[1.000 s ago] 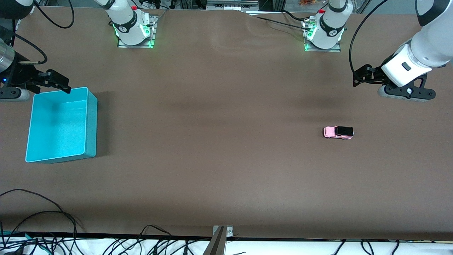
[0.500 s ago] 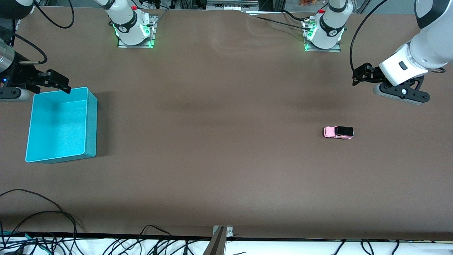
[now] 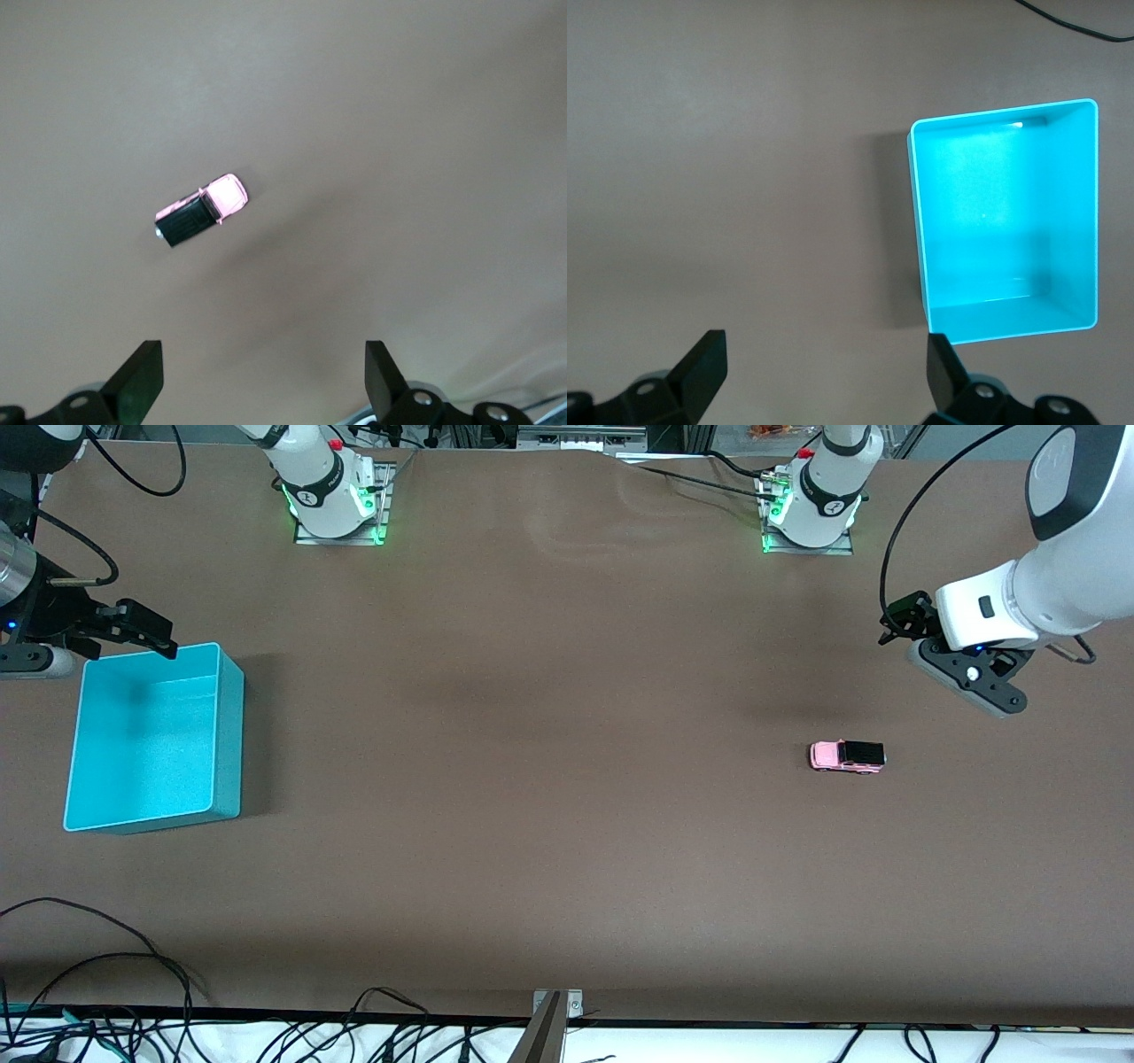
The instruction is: Wind and store pink jeep toy
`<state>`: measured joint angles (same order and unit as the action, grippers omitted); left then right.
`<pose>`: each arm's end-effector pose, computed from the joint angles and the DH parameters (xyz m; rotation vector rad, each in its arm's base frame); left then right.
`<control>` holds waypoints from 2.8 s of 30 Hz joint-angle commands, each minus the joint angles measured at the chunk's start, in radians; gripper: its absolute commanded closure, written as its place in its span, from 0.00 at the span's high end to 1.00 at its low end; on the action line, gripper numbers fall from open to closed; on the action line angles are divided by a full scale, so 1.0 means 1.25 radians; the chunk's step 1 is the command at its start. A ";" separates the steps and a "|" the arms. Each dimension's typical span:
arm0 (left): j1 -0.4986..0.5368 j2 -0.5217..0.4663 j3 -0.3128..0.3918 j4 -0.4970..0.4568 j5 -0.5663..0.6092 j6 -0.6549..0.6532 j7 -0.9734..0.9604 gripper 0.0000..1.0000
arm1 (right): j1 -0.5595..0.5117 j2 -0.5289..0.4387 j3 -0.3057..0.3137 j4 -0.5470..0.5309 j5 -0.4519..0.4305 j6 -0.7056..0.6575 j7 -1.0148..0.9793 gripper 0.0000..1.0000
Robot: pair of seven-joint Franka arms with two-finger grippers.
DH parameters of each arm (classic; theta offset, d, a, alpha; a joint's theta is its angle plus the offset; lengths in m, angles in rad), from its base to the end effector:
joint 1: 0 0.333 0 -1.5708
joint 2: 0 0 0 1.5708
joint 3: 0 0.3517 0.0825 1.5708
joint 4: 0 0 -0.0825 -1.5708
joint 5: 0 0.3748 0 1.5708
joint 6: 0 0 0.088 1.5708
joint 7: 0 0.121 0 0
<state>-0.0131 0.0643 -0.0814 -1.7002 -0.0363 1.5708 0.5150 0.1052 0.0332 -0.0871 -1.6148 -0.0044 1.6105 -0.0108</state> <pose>0.5489 -0.0552 0.5520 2.9093 -0.9100 -0.2761 0.5574 0.0104 0.6110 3.1333 0.0457 -0.0585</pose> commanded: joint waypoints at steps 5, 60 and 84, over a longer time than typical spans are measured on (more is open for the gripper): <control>0.022 0.058 -0.001 0.046 0.031 -0.007 0.216 1.00 | -0.002 0.007 -0.002 0.016 0.013 0.000 0.004 1.00; 0.087 0.271 -0.004 -0.353 0.144 0.723 0.805 1.00 | -0.003 0.007 -0.002 0.016 0.021 0.003 0.004 1.00; 0.096 0.307 -0.004 -0.342 0.143 0.724 0.803 0.10 | -0.003 0.007 -0.002 0.016 0.021 0.004 0.004 1.00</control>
<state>0.0951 0.4393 -0.0815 -2.1362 0.1176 2.4750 1.5163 0.1047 0.0336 -0.0876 -1.6148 0.0019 1.6181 -0.0097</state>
